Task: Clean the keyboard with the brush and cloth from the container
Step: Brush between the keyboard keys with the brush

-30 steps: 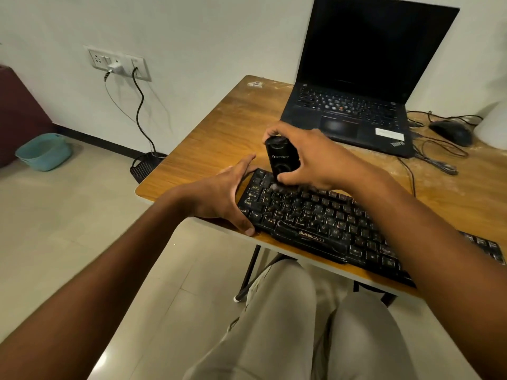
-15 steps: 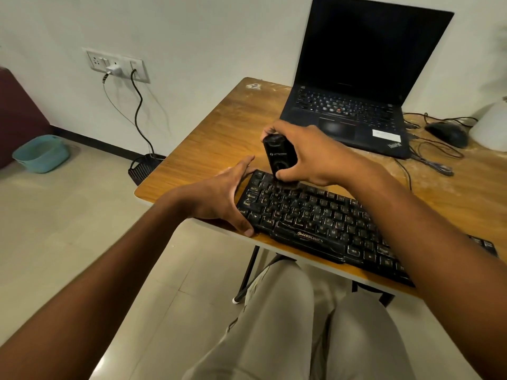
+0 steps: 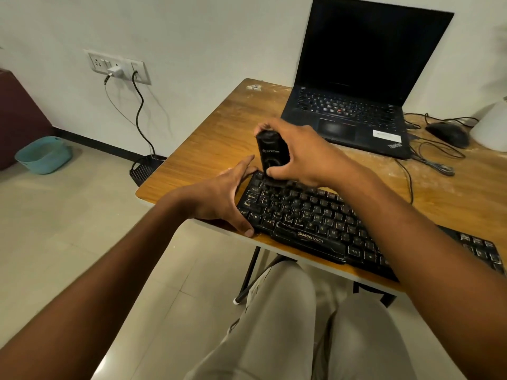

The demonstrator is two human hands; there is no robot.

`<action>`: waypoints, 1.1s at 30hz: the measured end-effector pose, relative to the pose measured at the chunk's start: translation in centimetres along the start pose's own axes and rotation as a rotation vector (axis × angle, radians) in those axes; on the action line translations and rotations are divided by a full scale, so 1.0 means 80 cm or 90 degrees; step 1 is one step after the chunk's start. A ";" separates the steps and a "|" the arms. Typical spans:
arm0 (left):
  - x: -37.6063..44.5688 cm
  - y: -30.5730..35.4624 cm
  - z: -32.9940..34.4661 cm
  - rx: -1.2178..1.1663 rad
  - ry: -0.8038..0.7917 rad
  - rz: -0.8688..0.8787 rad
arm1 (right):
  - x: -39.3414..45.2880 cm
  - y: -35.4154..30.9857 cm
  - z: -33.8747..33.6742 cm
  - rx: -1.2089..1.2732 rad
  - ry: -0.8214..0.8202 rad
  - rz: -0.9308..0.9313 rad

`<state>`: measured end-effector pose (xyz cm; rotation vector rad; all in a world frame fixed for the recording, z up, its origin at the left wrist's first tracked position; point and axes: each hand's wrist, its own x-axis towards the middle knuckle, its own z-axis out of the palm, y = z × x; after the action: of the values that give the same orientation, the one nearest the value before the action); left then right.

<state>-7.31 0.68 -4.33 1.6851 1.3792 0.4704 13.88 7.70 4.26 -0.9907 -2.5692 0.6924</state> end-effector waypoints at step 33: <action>-0.001 -0.001 -0.002 0.045 -0.004 -0.028 | -0.016 0.016 0.023 0.127 0.089 0.033</action>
<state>-7.50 0.69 -4.31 1.7080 1.4396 0.3956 14.67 7.00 1.89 -1.0058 -2.3108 0.8438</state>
